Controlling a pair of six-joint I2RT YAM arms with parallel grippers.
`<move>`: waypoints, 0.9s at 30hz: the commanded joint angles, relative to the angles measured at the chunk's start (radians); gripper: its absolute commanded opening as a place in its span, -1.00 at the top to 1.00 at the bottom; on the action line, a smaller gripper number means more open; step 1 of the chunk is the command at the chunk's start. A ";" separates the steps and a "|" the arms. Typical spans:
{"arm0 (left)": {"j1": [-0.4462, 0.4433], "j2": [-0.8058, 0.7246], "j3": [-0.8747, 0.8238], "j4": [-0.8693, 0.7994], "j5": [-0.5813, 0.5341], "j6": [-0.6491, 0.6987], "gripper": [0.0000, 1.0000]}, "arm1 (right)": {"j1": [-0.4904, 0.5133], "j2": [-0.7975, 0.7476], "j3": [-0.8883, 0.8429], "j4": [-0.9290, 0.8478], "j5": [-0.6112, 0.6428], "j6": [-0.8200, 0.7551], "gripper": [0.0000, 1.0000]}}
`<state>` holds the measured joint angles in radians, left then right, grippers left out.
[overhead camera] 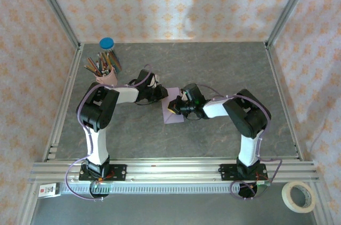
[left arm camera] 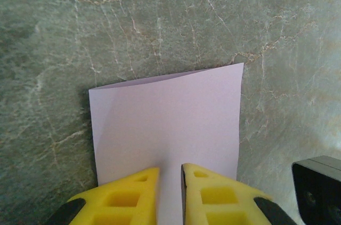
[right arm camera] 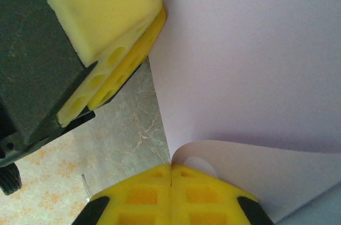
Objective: Fold a paper plane with a square sheet of paper (pick it up from the middle)
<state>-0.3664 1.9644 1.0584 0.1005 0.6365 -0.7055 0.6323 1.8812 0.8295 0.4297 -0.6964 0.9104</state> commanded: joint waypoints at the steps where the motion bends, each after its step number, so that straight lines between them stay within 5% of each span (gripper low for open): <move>1: -0.013 0.030 -0.003 -0.054 -0.012 0.018 0.62 | 0.003 0.019 0.021 0.029 0.013 0.012 1.00; 27: -0.014 0.033 -0.003 -0.056 -0.014 0.015 0.62 | 0.003 0.038 0.020 0.014 0.038 0.017 1.00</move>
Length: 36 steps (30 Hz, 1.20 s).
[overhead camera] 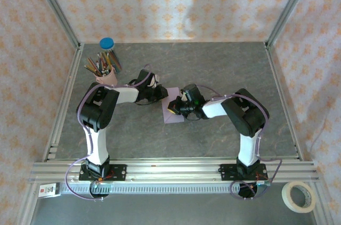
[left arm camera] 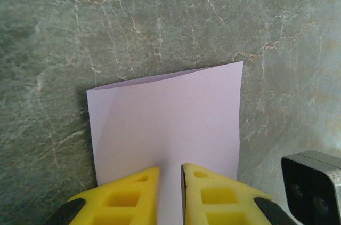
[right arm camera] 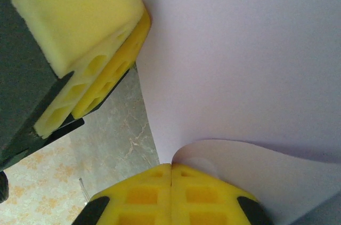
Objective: Fold a paper plane with a square sheet of paper (pick it up from the middle)
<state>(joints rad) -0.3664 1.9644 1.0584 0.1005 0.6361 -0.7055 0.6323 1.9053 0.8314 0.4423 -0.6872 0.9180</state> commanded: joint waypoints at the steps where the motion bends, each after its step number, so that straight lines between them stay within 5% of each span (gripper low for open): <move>1: -0.015 0.032 -0.004 -0.056 -0.014 0.015 0.62 | 0.003 0.014 0.018 0.002 0.029 0.010 1.00; 28: -0.014 -0.047 0.020 -0.056 -0.029 -0.009 0.61 | 0.003 0.037 -0.012 -0.096 0.095 -0.007 1.00; 36: 0.009 -0.175 0.002 -0.046 -0.111 -0.041 0.51 | 0.003 0.048 -0.016 -0.128 0.094 -0.008 0.76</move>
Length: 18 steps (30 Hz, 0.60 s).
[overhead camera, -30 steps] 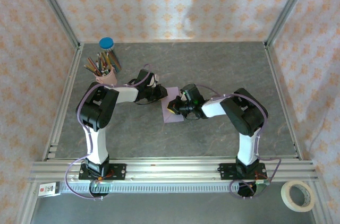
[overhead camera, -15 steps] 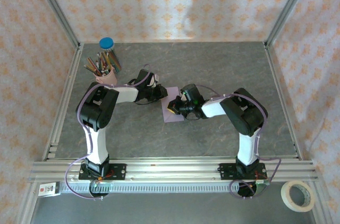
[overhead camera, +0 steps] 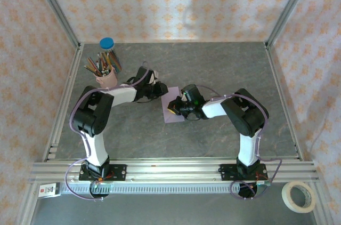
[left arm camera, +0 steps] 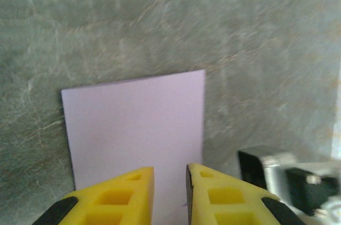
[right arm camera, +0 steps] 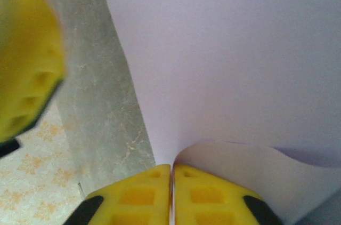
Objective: Fold a paper plane with a square sheet of paper (pick it up from the middle)
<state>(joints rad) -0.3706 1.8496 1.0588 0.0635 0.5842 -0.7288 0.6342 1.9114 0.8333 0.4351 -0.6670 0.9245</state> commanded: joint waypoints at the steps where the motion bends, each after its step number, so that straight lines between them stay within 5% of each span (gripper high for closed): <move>1: 0.022 -0.076 -0.009 -0.004 -0.071 -0.022 0.49 | 0.001 0.042 -0.021 -0.122 0.077 -0.015 0.72; 10: 0.070 -0.212 -0.140 0.052 -0.149 -0.063 0.37 | 0.002 0.052 -0.038 -0.145 0.085 -0.026 0.33; 18: 0.067 -0.257 -0.203 0.071 -0.091 -0.050 0.45 | 0.004 0.054 -0.052 -0.228 0.131 -0.065 0.40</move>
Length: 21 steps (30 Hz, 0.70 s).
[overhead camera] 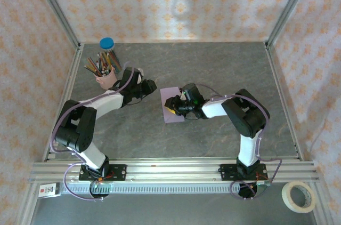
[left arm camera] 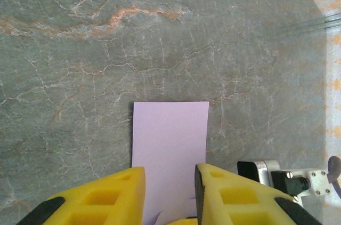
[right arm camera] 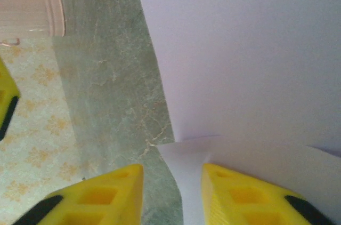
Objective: Fold a paper plane with a square sheet of paper (pick it up from the middle)
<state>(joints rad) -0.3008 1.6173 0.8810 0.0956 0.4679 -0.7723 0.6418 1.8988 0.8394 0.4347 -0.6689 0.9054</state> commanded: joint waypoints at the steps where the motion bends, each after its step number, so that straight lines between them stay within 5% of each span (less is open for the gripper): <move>1: -0.006 -0.024 -0.034 0.047 0.042 -0.013 0.51 | -0.004 0.069 -0.057 -0.236 0.139 -0.049 0.45; 10: -0.079 0.007 -0.078 0.053 0.106 -0.007 0.98 | 0.007 0.089 -0.024 -0.318 0.191 -0.063 0.87; 21: -0.168 0.080 -0.086 0.058 0.106 -0.024 1.00 | 0.010 0.099 -0.004 -0.369 0.232 -0.066 1.00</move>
<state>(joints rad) -0.4641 1.6745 0.8070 0.1314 0.5682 -0.7864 0.6540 1.9057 0.8841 0.2893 -0.5945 0.8707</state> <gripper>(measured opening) 0.046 0.039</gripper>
